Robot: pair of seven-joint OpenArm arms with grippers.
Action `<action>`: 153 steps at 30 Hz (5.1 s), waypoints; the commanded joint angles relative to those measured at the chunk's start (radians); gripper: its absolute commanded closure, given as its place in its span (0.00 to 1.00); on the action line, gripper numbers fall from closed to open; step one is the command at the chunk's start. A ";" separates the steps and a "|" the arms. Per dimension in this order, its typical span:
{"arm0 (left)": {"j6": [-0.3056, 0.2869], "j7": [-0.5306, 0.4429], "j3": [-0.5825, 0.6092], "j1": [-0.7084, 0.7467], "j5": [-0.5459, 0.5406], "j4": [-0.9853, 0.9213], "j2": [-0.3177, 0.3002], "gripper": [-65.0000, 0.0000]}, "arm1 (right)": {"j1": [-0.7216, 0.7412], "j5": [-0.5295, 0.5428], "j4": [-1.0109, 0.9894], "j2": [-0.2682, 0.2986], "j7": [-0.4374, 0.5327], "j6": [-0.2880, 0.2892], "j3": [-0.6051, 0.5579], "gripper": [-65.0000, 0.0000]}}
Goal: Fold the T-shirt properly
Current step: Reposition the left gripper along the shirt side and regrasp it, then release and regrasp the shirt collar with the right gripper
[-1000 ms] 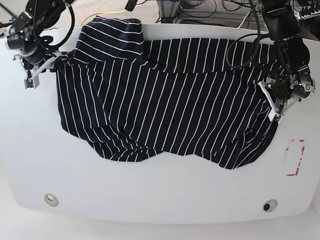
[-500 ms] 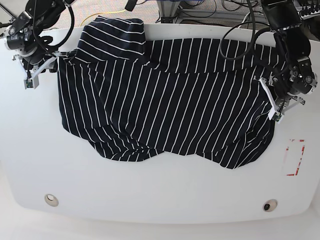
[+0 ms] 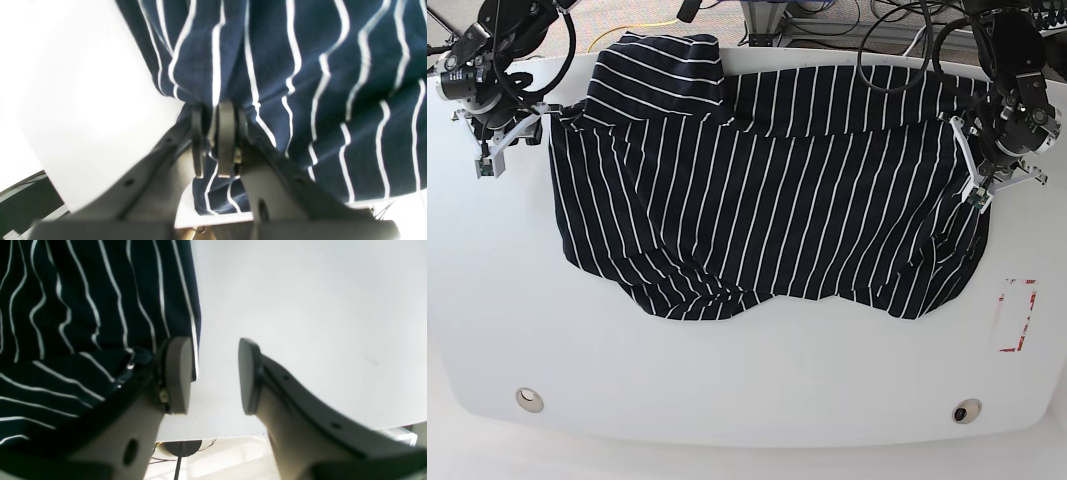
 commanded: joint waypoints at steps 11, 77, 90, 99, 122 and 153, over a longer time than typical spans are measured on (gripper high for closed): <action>-0.036 0.009 -0.012 -0.002 -0.001 0.029 -0.010 0.66 | 0.003 0.007 0.015 0.016 0.013 -0.001 0.002 0.65; -0.036 0.166 0.112 -0.226 0.006 -0.199 -0.022 0.95 | 0.001 0.012 0.015 0.013 0.013 -0.001 0.007 0.65; -0.036 0.169 0.074 -0.158 0.002 -0.027 -0.022 1.00 | 0.004 0.012 0.015 0.013 0.013 -0.001 0.009 0.65; -0.036 0.219 0.074 -0.086 -0.001 0.037 -0.022 1.00 | 0.006 0.012 0.015 0.013 0.013 -0.001 0.005 0.65; -0.036 0.200 -0.012 -0.030 0.006 0.036 0.004 1.00 | -0.135 0.459 -0.172 0.021 -0.030 -0.001 0.139 0.20; -0.036 0.198 -0.011 -0.034 0.002 0.034 0.002 1.00 | -0.191 0.440 -0.293 -0.062 0.009 -0.001 -0.153 0.58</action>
